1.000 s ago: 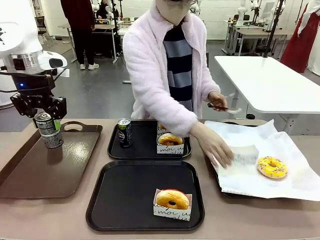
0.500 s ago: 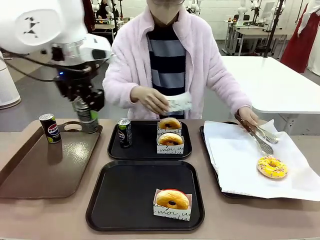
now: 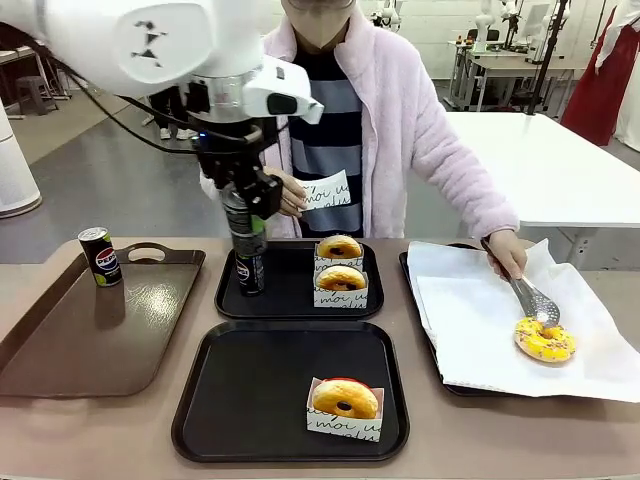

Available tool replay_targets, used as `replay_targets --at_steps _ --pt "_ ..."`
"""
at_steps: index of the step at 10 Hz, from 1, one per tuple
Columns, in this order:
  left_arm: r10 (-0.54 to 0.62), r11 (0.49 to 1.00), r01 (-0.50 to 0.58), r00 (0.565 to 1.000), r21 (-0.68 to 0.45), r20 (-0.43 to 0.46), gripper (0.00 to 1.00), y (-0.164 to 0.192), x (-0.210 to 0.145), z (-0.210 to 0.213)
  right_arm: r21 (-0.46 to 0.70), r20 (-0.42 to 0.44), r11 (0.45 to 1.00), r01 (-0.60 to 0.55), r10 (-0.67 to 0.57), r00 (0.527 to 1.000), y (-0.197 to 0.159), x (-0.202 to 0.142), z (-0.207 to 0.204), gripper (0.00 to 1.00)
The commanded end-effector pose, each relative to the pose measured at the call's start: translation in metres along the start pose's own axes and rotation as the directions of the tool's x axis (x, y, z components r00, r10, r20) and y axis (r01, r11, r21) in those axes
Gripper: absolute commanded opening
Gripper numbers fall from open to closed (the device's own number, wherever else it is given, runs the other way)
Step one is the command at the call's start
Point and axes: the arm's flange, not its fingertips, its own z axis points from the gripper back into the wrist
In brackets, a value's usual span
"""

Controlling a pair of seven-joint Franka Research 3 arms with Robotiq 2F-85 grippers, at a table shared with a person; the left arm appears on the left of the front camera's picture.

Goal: Set up donuts and drinks on trays.
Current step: Pick up one Pepsi coke from the Handle tray and place it on the Flat Tray without a Pepsi coke.

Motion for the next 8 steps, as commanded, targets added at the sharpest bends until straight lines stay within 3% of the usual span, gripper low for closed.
replay_targets --at_steps 1,2,3,4,5,8 --pt "-0.115 0.992 0.114 0.993 -0.06 -0.017 0.58 0.0 0.029 -0.014 0.009 0.002 1.0 -0.005 0.005 1.0 0.0 0.0 0.001 1.0" --pt "-0.152 0.98 0.145 0.987 -0.14 -0.043 0.58 0.0 0.041 -0.027 0.009 0.002 1.0 -0.005 0.005 1.0 0.0 0.0 0.001 1.0" --pt "-0.177 0.977 0.164 0.98 -0.138 -0.094 0.58 -0.002 0.049 -0.037 0.009 0.002 1.0 -0.005 0.005 1.0 0.0 0.0 0.001 1.0" --pt "-0.143 0.989 0.139 0.985 -0.047 -0.094 0.58 -0.001 0.054 -0.043 0.009 0.002 1.0 -0.005 0.005 1.0 0.0 0.0 0.001 1.0" --pt "-0.134 0.986 0.127 0.989 -0.105 -0.056 0.58 -0.009 0.039 -0.043 0.009 0.002 1.0 -0.005 0.005 1.0 0.0 0.0 0.001 1.0" --pt "-0.134 0.986 0.127 0.989 -0.105 -0.056 0.58 -0.009 0.039 -0.043 0.009 0.002 1.0 -0.005 0.005 1.0 0.0 0.0 0.001 1.0"
